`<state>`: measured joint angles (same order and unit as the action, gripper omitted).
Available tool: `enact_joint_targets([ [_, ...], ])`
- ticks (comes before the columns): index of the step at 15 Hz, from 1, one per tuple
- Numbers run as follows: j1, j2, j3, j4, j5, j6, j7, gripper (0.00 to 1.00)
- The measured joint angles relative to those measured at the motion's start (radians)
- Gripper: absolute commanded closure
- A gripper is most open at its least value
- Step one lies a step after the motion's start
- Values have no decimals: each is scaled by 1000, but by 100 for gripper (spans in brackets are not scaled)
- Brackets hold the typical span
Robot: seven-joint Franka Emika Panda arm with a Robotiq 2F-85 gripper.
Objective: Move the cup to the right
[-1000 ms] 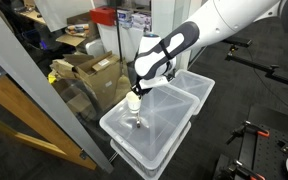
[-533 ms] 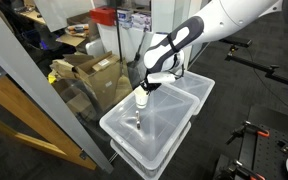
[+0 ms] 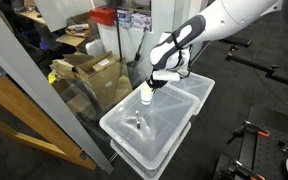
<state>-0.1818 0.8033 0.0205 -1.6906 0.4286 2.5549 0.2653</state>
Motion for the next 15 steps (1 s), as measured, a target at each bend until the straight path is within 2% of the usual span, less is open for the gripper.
enact_joint_targets([
  [15,20,12,-124,0,16,15,221,99],
])
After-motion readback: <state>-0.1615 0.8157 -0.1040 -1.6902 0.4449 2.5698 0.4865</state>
